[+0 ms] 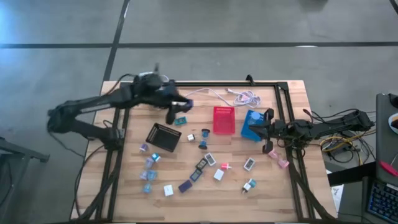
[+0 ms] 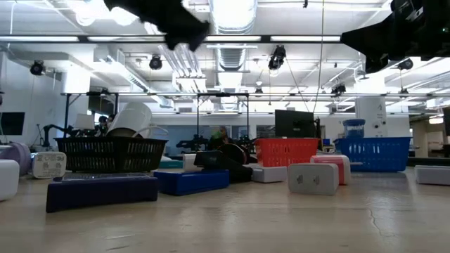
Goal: Pick & Place Office items
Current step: Put the violet digital clock into the red bin, then put the violet charger adaptor into the black bin
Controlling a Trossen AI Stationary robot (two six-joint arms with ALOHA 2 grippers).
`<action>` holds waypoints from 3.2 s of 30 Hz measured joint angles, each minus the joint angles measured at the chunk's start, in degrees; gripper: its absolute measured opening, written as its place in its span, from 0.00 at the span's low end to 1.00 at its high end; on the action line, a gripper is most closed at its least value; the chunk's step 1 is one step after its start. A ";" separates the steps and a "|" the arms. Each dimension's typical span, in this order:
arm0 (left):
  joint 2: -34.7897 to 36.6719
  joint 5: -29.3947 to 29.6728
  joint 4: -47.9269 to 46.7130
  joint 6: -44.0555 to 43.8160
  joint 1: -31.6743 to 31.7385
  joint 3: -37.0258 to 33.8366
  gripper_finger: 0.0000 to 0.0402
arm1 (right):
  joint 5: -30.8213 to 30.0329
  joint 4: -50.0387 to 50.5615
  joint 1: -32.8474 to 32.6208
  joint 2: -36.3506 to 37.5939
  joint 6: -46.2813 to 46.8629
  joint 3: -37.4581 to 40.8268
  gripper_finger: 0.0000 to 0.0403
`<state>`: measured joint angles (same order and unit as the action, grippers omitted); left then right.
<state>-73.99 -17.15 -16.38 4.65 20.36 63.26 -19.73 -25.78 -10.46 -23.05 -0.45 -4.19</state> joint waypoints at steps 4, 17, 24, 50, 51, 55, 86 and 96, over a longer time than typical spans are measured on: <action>-11.33 -3.69 -2.52 1.78 0.00 9.07 0.36 | 0.01 0.13 0.00 -0.04 -0.19 0.00 0.06; -42.07 -4.44 -3.95 5.88 -0.57 28.31 0.36 | 0.05 0.31 -0.04 -0.04 -1.25 0.07 0.06; -52.82 -6.99 -6.00 6.70 -1.46 36.28 0.36 | 0.07 0.35 -0.02 -0.04 -1.29 0.08 0.06; -57.86 5.17 -6.01 12.68 -2.97 38.41 0.36 | 0.09 0.28 0.00 0.00 -2.80 0.11 0.06; -57.86 5.61 -5.97 12.95 -3.12 38.41 0.36 | 0.09 0.28 0.00 0.00 -2.80 0.11 0.06; -57.86 6.03 -5.95 13.23 -3.23 38.05 0.36 | 0.09 0.26 0.00 0.00 -2.80 0.11 0.06; -58.73 5.85 -4.62 10.80 -3.17 37.64 0.36 | 0.09 0.25 -0.02 -0.04 -3.21 0.11 0.06; -58.75 5.85 -4.64 10.80 -3.19 37.53 0.64 | 0.09 0.28 -0.02 -0.04 -3.17 0.11 0.06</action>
<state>-132.75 -11.30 -21.02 15.44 17.17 100.79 -19.64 -25.50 -10.48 -23.09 -3.62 -4.08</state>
